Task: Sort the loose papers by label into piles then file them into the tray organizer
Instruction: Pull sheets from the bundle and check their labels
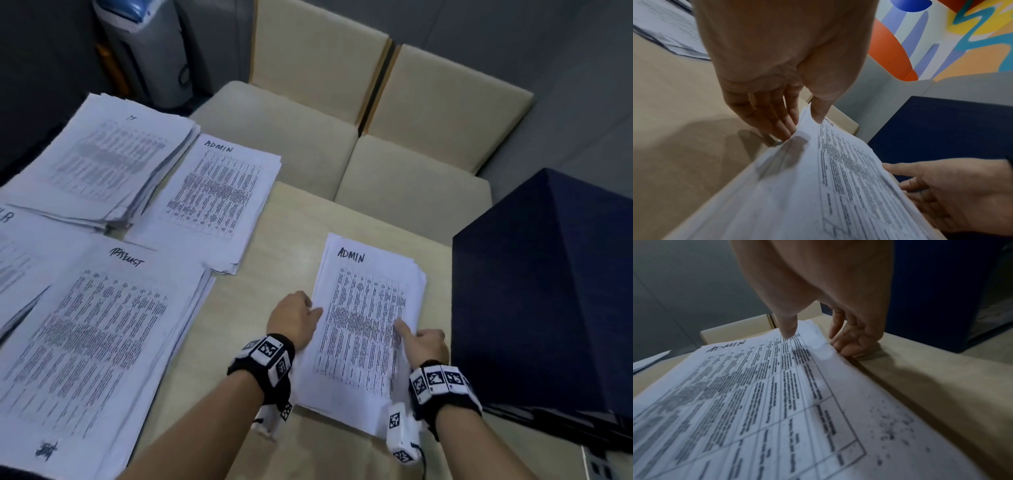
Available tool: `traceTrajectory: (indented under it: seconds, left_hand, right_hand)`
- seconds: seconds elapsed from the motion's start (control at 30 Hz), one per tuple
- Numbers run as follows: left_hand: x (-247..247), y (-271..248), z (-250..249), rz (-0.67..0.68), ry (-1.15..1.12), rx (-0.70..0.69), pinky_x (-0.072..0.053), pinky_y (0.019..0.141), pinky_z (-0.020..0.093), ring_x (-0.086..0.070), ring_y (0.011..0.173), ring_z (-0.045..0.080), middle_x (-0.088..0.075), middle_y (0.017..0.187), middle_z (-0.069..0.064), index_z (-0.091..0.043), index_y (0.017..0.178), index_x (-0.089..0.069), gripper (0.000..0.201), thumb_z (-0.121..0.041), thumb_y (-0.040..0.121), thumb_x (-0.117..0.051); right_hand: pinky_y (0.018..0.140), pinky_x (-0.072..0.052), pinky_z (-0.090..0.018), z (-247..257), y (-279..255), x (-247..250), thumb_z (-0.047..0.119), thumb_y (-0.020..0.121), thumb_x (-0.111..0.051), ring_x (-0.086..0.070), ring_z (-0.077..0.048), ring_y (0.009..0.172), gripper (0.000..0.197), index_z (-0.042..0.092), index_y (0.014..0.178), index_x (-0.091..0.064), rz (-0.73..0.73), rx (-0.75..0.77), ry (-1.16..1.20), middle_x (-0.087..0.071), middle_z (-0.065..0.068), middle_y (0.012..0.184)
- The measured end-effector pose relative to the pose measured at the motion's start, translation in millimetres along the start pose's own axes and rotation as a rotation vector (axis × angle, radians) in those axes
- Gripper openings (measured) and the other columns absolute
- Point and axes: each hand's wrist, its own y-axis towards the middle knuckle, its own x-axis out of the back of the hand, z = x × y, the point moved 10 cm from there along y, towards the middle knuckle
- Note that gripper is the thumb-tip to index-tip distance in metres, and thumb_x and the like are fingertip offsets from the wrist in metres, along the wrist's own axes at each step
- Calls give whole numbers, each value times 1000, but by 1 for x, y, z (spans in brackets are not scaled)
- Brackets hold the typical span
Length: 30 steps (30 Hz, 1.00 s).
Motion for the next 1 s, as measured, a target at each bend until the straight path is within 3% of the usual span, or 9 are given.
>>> traceTrajectory:
  seconds: [0.2, 0.33, 0.5, 0.57, 0.7, 0.77, 0.87, 0.93, 1.0]
  left_hand:
    - [7, 3, -5, -76, 133, 18, -46, 69, 30, -58, 80, 20, -64, 91, 2, -16, 90, -57, 28, -44, 94, -56]
    - [-1, 8, -3, -75, 202, 103, -45, 69, 32, -60, 89, 24, -59, 97, 1, -15, 102, -51, 49, -58, 83, -66]
    - [-4, 13, -2, -83, 155, 158, -41, 64, 30, -59, 84, 24, -59, 93, 3, -14, 98, -50, 43, -46, 84, -74]
    - [4, 18, -1, -96, 132, 126, -38, 58, 27, -53, 70, 23, -55, 77, 1, -17, 81, -46, 33, -37, 86, -72]
    - [28, 16, -23, -115, 458, -60, -48, 60, 28, -58, 62, 23, -59, 66, -1, -15, 69, -54, 35, -40, 94, -55]
    - [35, 11, -38, -135, 556, -182, -42, 51, 25, -58, 58, 23, -59, 61, 0, -12, 69, -59, 44, -43, 98, -46]
    - [30, 4, -51, -59, 343, -343, -31, 52, 29, -51, 59, 29, -53, 59, 3, -11, 72, -52, 25, -18, 96, -51]
    - [22, 4, -45, 44, 16, -330, -39, 58, 28, -56, 63, 24, -63, 70, 4, -14, 83, -59, 19, 2, 89, -51]
    - [12, 1, -40, 152, -308, -265, -49, 67, 31, -65, 73, 22, -74, 88, 5, -12, 97, -68, 33, 11, 82, -50]
  right_hand:
    - [82, -51, -37, -10, 9, 15, 35, 89, -75, -58, -29, 89, 28, 10, 93, -62, -45, 56, 39, -63, -11, 95]
    - [94, -54, -44, -29, 8, 33, 20, 96, -59, -65, -37, 100, 26, 4, 113, -70, -129, 62, 166, -71, -18, 108]
    - [73, -52, -33, -44, -7, 40, -8, 87, -58, -64, -27, 77, 18, 5, 94, -68, -57, 33, 479, -72, -17, 98]
    - [72, -52, -32, -45, -9, 35, -16, 83, -58, -64, -26, 78, 25, 3, 97, -67, 32, -10, 598, -71, -15, 94]
    - [93, -54, -48, -55, 0, 25, -12, 78, -63, -66, -37, 97, 26, -5, 103, -64, 74, -85, 693, -70, -19, 103]
    - [84, -54, -44, -52, -1, 18, -15, 78, -60, -66, -37, 94, 25, -11, 103, -63, 117, -104, 768, -68, -23, 99]
    - [73, -49, -37, -40, -3, 7, -18, 76, -54, -64, -32, 83, 24, -6, 95, -62, 203, -109, 855, -66, -20, 86]
    - [78, -49, -38, -36, -1, 2, -18, 73, -53, -62, -32, 87, 25, -5, 92, -62, 222, -108, 877, -66, -17, 86]
    - [76, -47, -34, -34, 3, -2, -19, 74, -54, -61, -28, 80, 19, -3, 80, -61, 211, -116, 872, -66, -11, 73]
